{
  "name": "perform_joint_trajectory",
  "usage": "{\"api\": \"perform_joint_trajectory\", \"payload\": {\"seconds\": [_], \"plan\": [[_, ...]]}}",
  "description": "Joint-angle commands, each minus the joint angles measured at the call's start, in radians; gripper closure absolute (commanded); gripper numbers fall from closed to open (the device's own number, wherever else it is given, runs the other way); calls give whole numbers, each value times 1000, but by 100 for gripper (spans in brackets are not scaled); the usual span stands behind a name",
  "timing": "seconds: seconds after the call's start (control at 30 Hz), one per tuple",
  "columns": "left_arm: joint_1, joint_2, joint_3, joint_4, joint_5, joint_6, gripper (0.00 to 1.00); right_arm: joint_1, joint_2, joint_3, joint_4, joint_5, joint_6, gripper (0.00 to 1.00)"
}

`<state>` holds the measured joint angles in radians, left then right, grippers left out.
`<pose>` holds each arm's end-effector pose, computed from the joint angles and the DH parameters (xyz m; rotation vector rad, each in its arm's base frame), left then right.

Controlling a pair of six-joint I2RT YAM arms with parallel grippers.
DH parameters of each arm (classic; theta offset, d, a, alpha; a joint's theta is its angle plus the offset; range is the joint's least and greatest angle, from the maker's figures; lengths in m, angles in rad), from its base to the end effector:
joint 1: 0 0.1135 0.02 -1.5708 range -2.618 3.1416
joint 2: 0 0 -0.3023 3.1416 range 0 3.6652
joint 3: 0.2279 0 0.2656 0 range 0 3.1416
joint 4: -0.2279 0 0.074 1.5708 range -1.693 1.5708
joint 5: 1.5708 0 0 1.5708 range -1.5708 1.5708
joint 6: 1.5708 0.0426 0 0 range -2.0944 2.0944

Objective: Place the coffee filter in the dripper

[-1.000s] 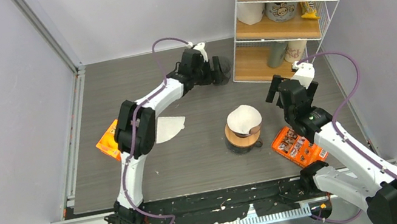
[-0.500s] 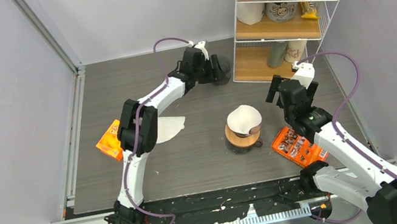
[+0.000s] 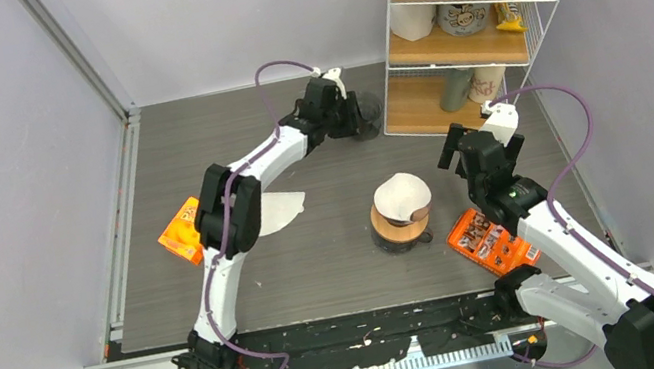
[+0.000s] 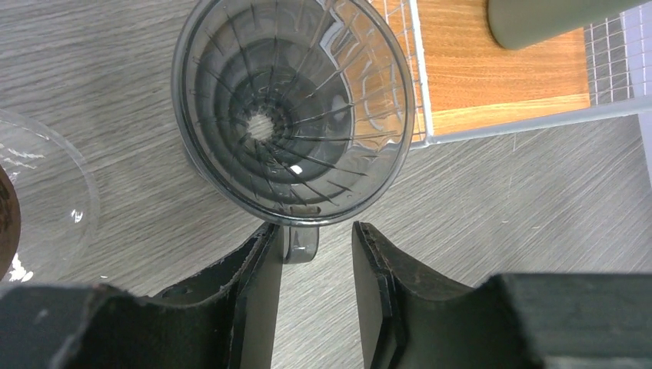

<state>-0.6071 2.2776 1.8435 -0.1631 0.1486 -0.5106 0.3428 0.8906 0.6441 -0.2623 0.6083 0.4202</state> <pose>0.4664 -0.3317 0.2237 0.1989 2.2644 -0.7808 0.1877 0.0411 0.2905 0.4351 1.9365 -0.1419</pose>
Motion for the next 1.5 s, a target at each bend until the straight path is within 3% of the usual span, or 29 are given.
{"api": "perform_joint_trajectory", "payload": {"seconds": [0.0, 0.27, 0.47, 1.13, 1.33, 1.47], "plan": [[-4, -3, 71, -28, -19, 19, 60, -6, -2, 30, 22, 28, -1, 5], [-7, 4, 90, -54, -28, 28, 65, -5, -7, 33, 16, 38, 1, 4], [-30, 30, 162, -173, -106, 23, 60, -5, -13, 32, 12, 44, 0, 5], [-44, 57, 163, -148, -121, -76, 64, -5, -15, 35, 6, 40, 5, 4], [-46, 36, 144, -131, -154, -74, 74, -5, -11, 36, 6, 40, 6, 5], [-50, 12, 125, -123, -188, -36, 90, -6, -9, 37, 5, 39, 6, 5]]}}
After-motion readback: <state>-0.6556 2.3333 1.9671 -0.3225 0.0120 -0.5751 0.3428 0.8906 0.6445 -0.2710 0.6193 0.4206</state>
